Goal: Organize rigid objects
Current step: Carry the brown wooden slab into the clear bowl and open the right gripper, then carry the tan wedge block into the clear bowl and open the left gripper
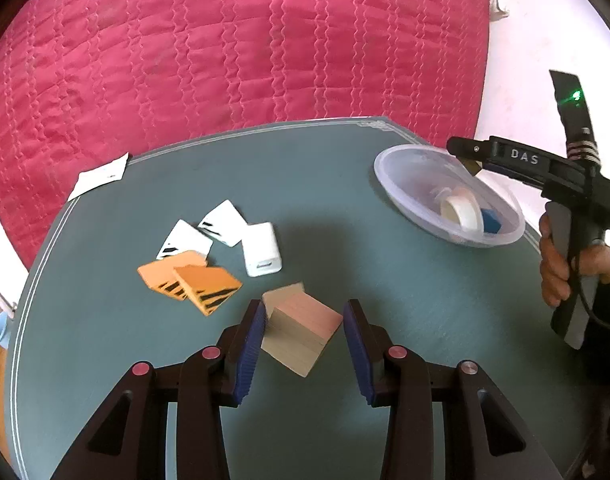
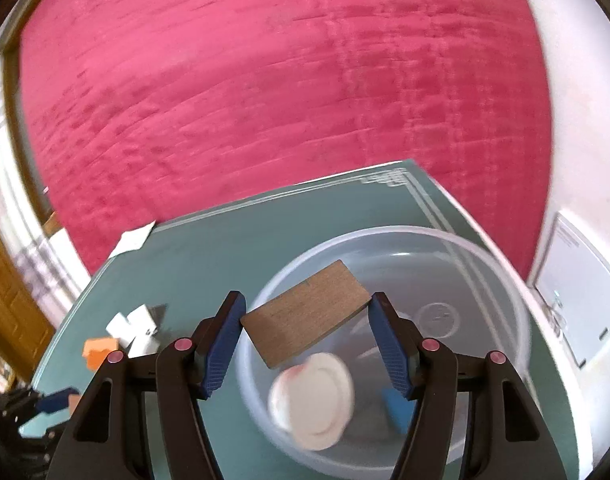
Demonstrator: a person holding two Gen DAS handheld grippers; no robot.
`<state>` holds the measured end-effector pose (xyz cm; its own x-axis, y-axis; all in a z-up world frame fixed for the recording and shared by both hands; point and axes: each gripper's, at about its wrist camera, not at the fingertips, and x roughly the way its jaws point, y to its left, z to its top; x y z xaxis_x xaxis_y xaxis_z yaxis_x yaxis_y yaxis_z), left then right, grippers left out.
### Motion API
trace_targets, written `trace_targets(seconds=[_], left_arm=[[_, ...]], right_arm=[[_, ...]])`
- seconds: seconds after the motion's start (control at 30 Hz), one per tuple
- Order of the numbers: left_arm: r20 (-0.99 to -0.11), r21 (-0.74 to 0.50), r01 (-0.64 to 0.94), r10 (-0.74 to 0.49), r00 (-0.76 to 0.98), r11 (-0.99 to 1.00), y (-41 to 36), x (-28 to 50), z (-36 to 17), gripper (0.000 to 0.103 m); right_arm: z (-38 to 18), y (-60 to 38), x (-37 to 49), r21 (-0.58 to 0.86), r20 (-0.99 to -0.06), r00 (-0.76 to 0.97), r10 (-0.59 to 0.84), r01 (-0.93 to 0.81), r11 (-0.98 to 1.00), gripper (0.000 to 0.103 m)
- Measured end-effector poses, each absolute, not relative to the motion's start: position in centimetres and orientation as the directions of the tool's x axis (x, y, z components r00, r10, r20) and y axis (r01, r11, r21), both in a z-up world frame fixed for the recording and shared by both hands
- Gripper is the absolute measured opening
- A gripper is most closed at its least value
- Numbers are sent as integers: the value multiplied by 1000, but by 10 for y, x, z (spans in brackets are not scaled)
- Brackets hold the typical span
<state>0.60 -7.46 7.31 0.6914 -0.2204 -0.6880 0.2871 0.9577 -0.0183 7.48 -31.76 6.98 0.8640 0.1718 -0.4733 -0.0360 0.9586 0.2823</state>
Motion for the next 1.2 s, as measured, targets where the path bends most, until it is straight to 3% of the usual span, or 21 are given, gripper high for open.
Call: trace_targets(seconds=[0.33,0.5,0.6,1.2], left_arm=[[-664,-33,315,-256,703,949,-92,16,86,43],[-657,-37,332,-273,703,943,-101,23,91,43],[-654,-37,342,-282,702,939,-106,29,93,43],[-641,-12,416,-327,695,909,-161,66,100,43]], right_arm=[[70,-354,78,291,-473,881,16,139,947,65],[68,-355,80,294,-471,882,8,148,944,67],[69,-353,77,285,-457,889,-12,159,945,75],[75,-380,64,348,-402,905,-140,292,891,75]])
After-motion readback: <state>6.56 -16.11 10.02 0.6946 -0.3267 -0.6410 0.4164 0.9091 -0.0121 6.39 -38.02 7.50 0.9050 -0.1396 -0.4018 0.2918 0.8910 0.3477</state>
